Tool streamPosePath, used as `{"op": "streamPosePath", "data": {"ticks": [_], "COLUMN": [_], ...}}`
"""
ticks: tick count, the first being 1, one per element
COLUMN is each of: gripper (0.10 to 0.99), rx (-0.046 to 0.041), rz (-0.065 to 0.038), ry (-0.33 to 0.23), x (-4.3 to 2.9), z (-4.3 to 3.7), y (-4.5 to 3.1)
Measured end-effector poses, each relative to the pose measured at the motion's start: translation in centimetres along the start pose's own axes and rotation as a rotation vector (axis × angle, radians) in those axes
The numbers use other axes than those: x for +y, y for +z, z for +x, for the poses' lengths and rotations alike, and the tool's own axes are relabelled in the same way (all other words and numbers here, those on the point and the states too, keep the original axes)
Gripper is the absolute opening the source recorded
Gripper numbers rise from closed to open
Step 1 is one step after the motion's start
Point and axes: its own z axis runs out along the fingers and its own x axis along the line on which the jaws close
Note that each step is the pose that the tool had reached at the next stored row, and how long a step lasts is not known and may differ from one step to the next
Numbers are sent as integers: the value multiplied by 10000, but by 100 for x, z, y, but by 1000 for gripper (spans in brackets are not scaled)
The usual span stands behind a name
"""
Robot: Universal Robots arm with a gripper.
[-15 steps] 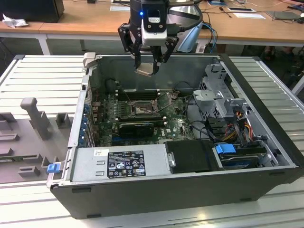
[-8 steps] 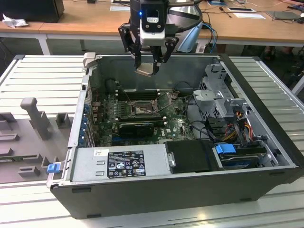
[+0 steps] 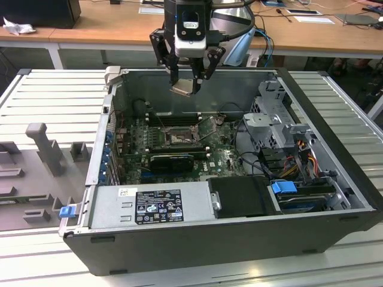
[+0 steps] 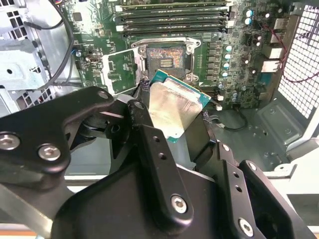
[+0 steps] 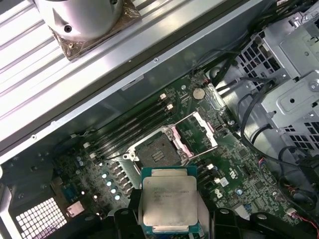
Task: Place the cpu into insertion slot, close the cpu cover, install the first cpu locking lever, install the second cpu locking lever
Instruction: 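Place the cpu into insertion slot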
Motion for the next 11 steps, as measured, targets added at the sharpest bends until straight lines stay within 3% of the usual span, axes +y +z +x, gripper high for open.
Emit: {"op": "streamPosePath", "data": {"ticks": [11], "gripper": [525], "rx": [-58], "rz": [-13], "ry": [656], "x": [0], "z": [0], "y": [0]}}
